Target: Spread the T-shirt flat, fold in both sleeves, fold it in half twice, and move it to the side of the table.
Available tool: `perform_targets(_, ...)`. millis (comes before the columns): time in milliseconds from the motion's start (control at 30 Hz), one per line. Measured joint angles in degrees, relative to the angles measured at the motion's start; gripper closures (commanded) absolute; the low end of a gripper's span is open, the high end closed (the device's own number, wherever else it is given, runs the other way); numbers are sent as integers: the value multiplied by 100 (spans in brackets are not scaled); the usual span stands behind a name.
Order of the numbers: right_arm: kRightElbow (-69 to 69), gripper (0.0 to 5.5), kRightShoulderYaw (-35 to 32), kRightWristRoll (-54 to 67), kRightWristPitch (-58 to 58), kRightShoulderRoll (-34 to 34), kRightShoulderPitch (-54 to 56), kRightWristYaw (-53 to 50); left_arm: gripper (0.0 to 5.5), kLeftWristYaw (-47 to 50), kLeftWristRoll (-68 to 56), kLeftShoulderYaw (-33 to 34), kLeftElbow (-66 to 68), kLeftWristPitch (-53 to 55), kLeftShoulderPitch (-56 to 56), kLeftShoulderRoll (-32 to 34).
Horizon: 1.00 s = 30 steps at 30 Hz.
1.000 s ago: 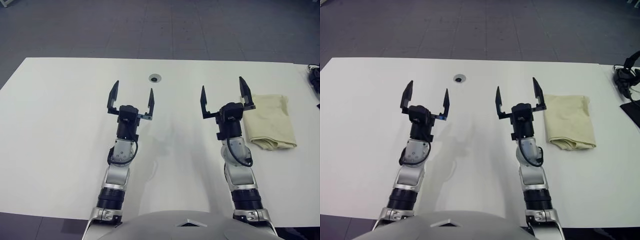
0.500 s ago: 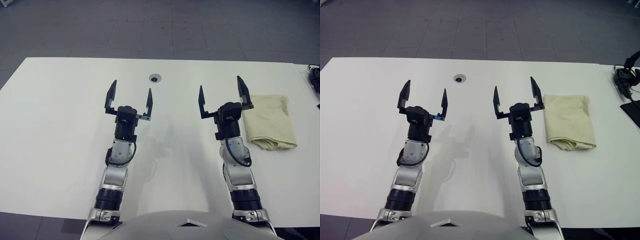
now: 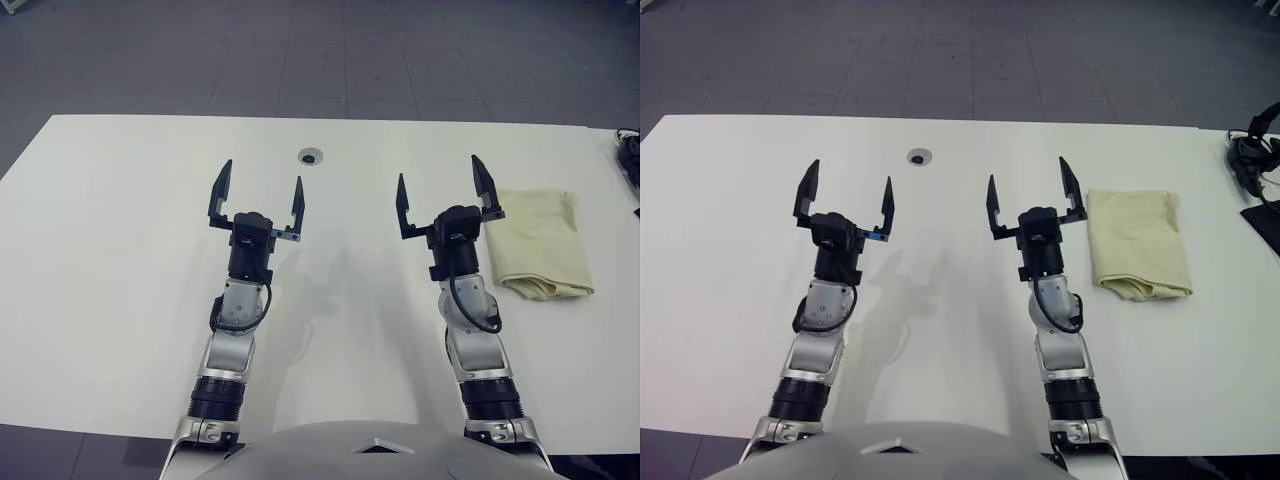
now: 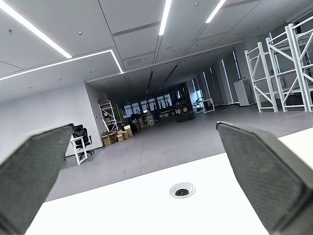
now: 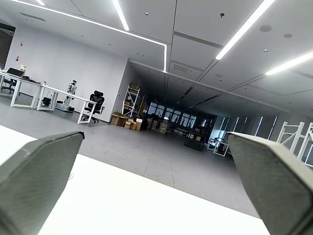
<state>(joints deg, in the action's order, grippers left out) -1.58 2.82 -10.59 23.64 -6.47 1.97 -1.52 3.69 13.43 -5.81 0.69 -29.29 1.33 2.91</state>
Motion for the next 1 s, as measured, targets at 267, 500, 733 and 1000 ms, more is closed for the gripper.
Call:
perform_targets(267,36,12,1,-17,56,0,10,-26,10,0,0,-3,65,-77,34,9)
perform_targets(500,34,12,-7,-50,91,-2,10,-36,10,-112,-128,-36,80,-154,69,20)
perform_targets(733,-25,12,-14,-77,89,-2,-2,-44,10,-296,-339,-60,57,-75,71,20)
perform_targets(1000,-197,12,-17,-142,83,-3,-104,-84,10,-427,-417,-60,57,75,72,41)
